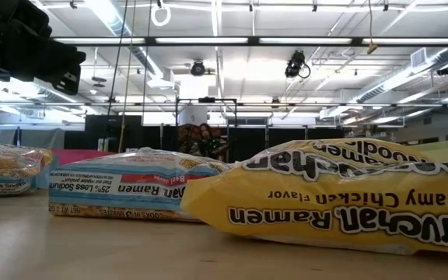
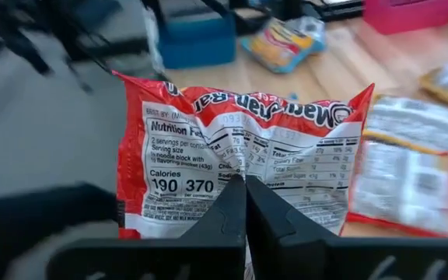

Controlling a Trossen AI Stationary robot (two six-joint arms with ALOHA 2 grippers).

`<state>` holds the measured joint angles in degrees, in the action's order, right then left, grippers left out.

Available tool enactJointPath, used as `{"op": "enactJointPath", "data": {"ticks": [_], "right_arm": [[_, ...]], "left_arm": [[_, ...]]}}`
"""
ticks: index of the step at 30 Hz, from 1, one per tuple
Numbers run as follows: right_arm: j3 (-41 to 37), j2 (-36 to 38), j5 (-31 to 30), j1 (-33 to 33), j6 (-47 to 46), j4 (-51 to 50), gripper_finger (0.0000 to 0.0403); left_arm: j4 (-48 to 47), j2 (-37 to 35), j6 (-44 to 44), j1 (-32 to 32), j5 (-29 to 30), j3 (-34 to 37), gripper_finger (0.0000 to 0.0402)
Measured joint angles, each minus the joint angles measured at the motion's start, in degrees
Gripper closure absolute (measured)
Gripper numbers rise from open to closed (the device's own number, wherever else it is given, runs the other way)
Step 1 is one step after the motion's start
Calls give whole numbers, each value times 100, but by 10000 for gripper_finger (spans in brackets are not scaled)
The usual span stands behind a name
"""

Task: Sort Maruchan noodles
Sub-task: Put the red noodle pack into the yellow bin

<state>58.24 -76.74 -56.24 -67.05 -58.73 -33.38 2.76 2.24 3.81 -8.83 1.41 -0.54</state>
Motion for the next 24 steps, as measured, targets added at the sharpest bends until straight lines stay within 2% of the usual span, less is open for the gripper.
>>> {"op": "enactJointPath", "data": {"ticks": [4,9,14,18,22,24], "right_arm": [[-897,402,-35,137,192,1019,401],[-1423,751,-341,800,-340,367,402],[-1416,902,-493,1608,-772,-905,402],[-899,858,-568,2104,-1477,-2364,402],[-188,618,-93,2367,-2792,-4610,402],[39,421,338,2419,-3702,-5670,402]], "left_arm": [[0,0,0,-1,0,0,340],[0,0,-1,-1,0,0,340],[0,0,-2,-1,0,0,340],[0,-1,-2,0,0,0,340],[0,0,-3,-1,-2,0,340],[0,-1,0,0,0,0,340]]}}
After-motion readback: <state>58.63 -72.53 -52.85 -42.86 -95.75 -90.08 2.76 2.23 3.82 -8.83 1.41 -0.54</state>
